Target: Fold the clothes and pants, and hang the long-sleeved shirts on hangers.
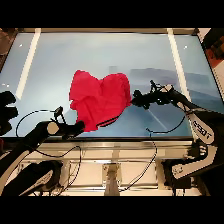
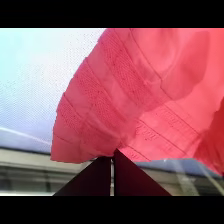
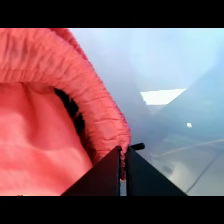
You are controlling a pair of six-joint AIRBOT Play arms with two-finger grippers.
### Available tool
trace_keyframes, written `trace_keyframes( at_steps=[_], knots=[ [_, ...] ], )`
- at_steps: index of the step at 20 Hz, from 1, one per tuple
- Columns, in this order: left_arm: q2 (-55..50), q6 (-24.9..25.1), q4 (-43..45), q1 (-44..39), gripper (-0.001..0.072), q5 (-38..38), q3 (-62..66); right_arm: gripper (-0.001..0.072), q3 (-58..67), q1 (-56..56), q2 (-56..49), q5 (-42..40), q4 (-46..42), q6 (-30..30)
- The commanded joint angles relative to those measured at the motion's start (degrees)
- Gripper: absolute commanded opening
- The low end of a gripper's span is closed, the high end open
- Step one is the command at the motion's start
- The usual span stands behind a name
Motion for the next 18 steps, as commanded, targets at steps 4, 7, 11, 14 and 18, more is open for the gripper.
trace_keyframes(
  at_steps=[4,7,11,14,18],
  knots=[
    [1.9,1.9,1.4,0.0,0.0016,6.0,3.7,0.0015,0.0,-3.4,3.4,5.0,-0.1,-3.3],
    [4.9,2.6,4.6,0.0,0.0015,6.0,8.6,0.0014,0.0,-8.5,7.6,6.2,-0.7,-4.3],
    [6.0,3.0,4.7,-0.3,0.0015,6.1,13.2,0.0014,0.3,-11.3,9.7,8.1,-0.7,-4.5],
    [5.7,3.1,4.7,-0.3,0.0018,5.8,13.4,0.0015,0.4,-9.9,9.7,8.1,-1.0,-4.5],
    [5.7,3.1,4.8,-0.1,0.0503,5.0,13.4,0.0014,0.4,-9.8,9.7,9.4,-1.3,-4.5]
  ],
)
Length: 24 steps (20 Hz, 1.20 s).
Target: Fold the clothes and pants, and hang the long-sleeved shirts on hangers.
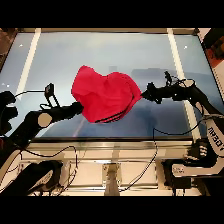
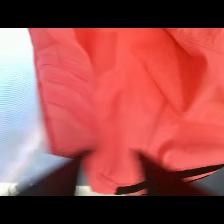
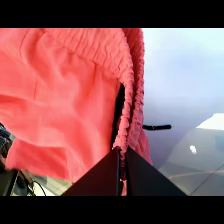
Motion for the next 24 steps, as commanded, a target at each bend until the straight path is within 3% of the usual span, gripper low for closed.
trace_keyframes(
  at_steps=[1,4,7,11,12,14,16,17,18,21,24],
  knots=[
    [0.1,2.0,0.2,0.4,0.0502,-1.9,0.4,0.0014,0.1,0.1,0.2,0.9,-0.5,-0.1],
    [0.0,3.9,1.9,3.0,0.0496,-9.2,0.4,0.0013,0.1,-0.1,0.2,1.0,-0.7,-1.6],
    [0.0,11.6,1.4,11.6,0.0462,-18.1,0.4,0.0013,0.1,-0.2,0.2,0.9,-1.9,-1.7],
    [-1.5,37.4,-25.0,29.6,0.0461,-27.5,0.4,0.0013,0.1,-0.2,0.2,1.0,-4.4,-3.1],
    [-2.7,43.3,-29.0,31.8,0.0463,-29.1,0.4,0.0013,0.1,-0.2,0.2,1.2,-4.6,-3.8],
    [-6.3,49.8,-26.8,33.2,0.0508,-29.7,0.4,0.0014,0.5,-0.2,0.1,3.9,-4.7,-6.1],
    [-11.3,52.7,-20.5,33.3,0.0528,-28.2,0.4,0.0014,1.5,-0.5,0.1,7.8,-5.0,-7.7],
    [-14.2,52.6,-19.4,33.5,0.0620,-27.1,0.4,0.0014,2.2,-0.6,0.1,9.0,-5.4,-7.7],
    [-16.8,52.6,-19.4,33.9,0.0650,-26.0,0.4,0.0014,2.8,-0.6,0.1,9.7,-5.8,-7.6],
    [-22.9,52.9,-20.2,35.3,0.0649,-22.2,0.9,0.0014,4.0,-0.6,0.1,11.1,-6.6,-7.6],
    [-25.0,58.0,-23.5,36.4,0.0649,-21.0,1.8,0.0014,4.1,-0.6,0.1,12.5,-7.4,-7.6]
  ],
)
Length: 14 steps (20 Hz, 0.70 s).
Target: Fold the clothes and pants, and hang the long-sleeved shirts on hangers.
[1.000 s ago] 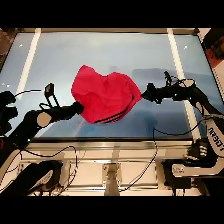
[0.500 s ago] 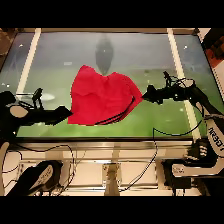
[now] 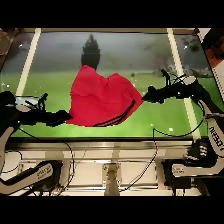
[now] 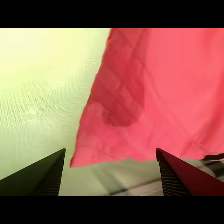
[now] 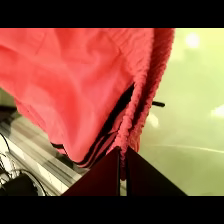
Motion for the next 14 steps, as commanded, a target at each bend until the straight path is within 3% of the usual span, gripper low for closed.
trace_keyframes(
  at_steps=[1,5,6,7,8,11,14],
  knots=[
    [-3.3,4.2,-1.0,1.2,0.0649,3.8,0.5,0.0014,0.4,0.0,0.0,2.1,-1.3,-0.3],
    [-6.6,4.1,-1.2,0.1,0.0623,1.0,0.5,0.0014,0.4,0.0,0.0,2.1,-1.3,-0.2],
    [-7.8,4.3,-1.2,-0.5,0.0508,-0.5,0.5,0.0014,0.4,0.0,0.0,2.1,-1.3,-0.2],
    [-8.7,4.5,-1.2,-1.1,0.0316,-1.9,0.5,0.0014,0.4,0.0,0.0,2.1,-1.2,-0.2],
    [-9.2,4.6,-1.3,-1.4,0.0023,-3.5,0.5,0.0014,0.4,0.0,0.0,2.1,-1.1,-0.2],
    [-7.8,5.8,-6.1,-1.6,0.0014,-8.4,2.2,0.0014,0.4,0.0,0.0,2.2,-0.7,-0.2],
    [-1.6,6.3,-17.3,-2.1,0.0013,-12.3,8.3,0.0014,0.9,0.0,0.0,3.3,4.8,-0.4]
  ],
)
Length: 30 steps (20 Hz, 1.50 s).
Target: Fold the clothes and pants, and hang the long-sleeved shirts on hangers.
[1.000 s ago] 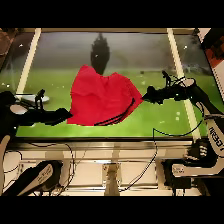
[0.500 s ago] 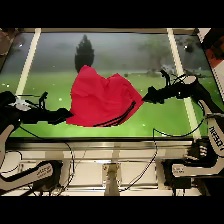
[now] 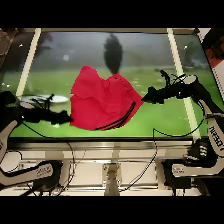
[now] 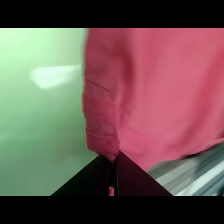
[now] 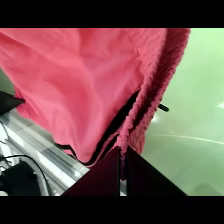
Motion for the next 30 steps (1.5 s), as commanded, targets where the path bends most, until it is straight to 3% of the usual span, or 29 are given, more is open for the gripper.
trace_keyframes(
  at_steps=[1,4,7,11,15,20,24,26,30],
  knots=[
    [6.6,0.8,-16.9,-0.8,0.0013,-5.3,6.7,0.0013,1.0,0.0,0.0,2.5,8.0,-0.7],
    [13.4,0.8,-34.0,-1.6,0.0013,2.6,15.8,0.0014,5.7,0.0,0.4,3.0,25.3,-2.6],
    [14.5,1.3,-37.6,-4.5,0.0013,16.4,29.4,0.0014,14.7,0.3,0.4,-13.0,34.7,-3.0],
    [8.7,3.9,-37.7,-11.1,0.0012,31.2,45.7,0.0013,28.0,4.9,0.3,-39.9,34.2,-5.0],
    [-0.7,5.0,-37.7,-17.4,0.0012,34.7,57.9,0.0012,37.4,10.8,-2.2,-49.5,28.9,-5.6],
    [-11.1,8.8,-37.7,-19.5,0.0012,39.2,72.2,0.0012,51.5,14.5,-10.6,-68.9,28.8,-9.4],
    [-15.0,8.8,-37.6,-18.5,0.0012,37.7,78.2,0.0013,56.1,13.1,-15.0,-68.2,29.4,-10.4],
    [-15.3,8.8,-34.7,-17.5,0.0012,29.8,78.0,0.0015,54.1,11.6,-15.0,-63.6,29.3,-10.4],
    [-15.3,5.7,-30.3,-15.9,0.0011,16.3,72.2,0.0014,52.7,4.5,-14.9,-43.1,27.2,-8.5]
  ],
)
